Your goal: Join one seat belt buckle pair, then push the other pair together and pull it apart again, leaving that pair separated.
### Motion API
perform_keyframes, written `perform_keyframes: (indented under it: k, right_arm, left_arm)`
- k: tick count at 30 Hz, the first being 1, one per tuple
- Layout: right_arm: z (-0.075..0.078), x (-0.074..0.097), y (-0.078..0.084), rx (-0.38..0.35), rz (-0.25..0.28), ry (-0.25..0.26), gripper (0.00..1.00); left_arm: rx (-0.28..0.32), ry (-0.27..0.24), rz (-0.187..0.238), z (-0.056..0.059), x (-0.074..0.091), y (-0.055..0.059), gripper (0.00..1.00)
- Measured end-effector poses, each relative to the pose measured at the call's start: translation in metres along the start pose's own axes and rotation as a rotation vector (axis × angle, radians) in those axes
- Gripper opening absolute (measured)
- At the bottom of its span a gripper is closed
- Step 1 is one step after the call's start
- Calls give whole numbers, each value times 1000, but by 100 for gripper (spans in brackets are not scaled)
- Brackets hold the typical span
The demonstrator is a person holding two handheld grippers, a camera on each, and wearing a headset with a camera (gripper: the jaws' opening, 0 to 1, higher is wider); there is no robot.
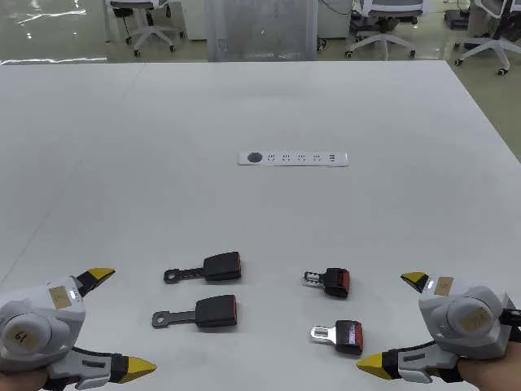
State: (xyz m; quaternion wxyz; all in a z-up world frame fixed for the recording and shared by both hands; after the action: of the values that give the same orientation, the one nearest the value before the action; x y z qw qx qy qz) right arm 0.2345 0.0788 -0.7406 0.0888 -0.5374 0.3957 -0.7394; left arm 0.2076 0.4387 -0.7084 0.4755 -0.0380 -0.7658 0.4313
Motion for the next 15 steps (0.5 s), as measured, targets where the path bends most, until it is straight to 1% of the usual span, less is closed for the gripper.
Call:
perform_keyframes:
  k: [7,15]
  right_arm:
    - [-1,-4,6,-3,-9,-11,99]
    - [-2,-7,3,13,-10,-19,98]
  left_arm:
    - [12,-7,-2,1,1,1,100]
    - [14,-4,-11,2,2,5,100]
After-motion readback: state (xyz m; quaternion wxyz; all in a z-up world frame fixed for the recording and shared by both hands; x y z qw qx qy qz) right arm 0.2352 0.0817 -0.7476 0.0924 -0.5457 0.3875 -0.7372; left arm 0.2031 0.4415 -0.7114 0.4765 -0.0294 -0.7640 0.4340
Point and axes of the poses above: the centre of the closed fingertips' face, and the gripper's own axes: x roughly backward along the fingers, z roughly to its right, y roughly out of its underside, the point moved 2 cm from there along x, roughly backward along the fingers, and after that the axes turned 1 degree about x, right-handed, at the moved point
